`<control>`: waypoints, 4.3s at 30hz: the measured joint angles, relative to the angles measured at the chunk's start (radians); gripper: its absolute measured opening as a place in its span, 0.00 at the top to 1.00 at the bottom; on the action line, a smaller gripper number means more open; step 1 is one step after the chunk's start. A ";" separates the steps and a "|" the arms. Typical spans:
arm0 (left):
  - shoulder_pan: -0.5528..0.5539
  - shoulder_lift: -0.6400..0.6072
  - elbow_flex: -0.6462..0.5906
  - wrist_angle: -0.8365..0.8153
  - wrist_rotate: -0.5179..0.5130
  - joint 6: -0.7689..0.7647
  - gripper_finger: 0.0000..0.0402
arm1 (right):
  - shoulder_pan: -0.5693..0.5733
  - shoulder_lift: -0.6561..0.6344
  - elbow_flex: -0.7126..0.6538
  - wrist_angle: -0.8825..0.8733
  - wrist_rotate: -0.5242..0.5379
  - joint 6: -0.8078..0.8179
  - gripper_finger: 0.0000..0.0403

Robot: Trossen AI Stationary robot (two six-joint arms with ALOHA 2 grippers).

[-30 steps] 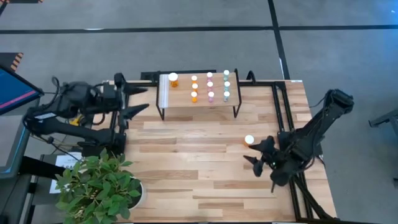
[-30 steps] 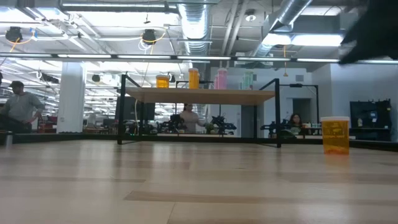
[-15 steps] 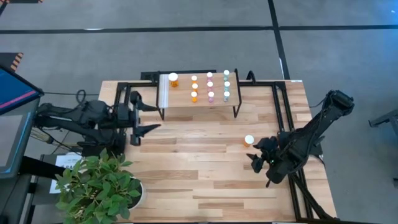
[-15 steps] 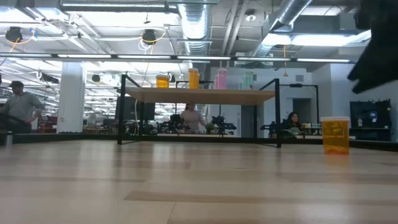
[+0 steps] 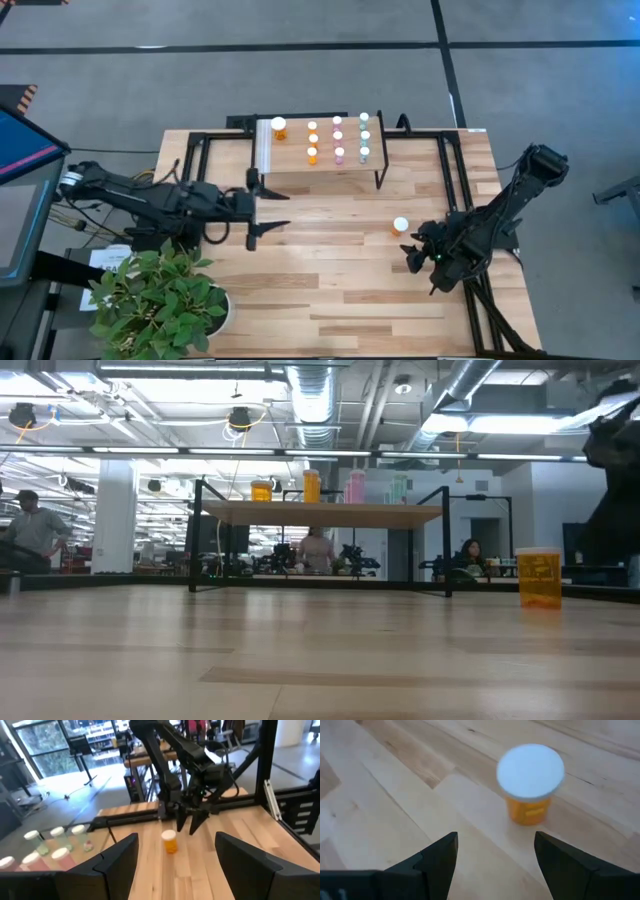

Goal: Pick and place medicine bottles onto shelf by color
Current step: Align the large orange pill bottle with the other large orange pill bottle on the shelf

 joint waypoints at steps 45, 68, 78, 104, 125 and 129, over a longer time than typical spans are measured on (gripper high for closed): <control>-0.035 0.126 0.002 0.084 0.066 -0.039 0.37 | -0.115 0.439 -0.131 0.560 0.222 -0.206 0.30; 0.010 0.204 0.003 0.111 0.053 -0.075 0.37 | -0.121 0.421 -0.093 0.559 0.240 -0.272 0.54; 0.099 0.361 0.012 0.210 0.053 -0.082 0.37 | -0.195 0.357 0.087 0.564 0.244 -0.651 0.56; 0.053 0.590 0.174 0.312 0.088 -0.055 0.22 | -0.363 0.343 0.353 0.872 0.019 -1.285 0.54; 0.053 0.587 0.187 0.342 0.211 -0.059 0.22 | -0.382 0.346 0.353 0.984 -0.060 -1.311 0.52; 0.053 0.587 0.187 0.350 0.239 -0.064 0.22 | -0.382 0.382 0.354 1.030 -0.076 -1.319 0.53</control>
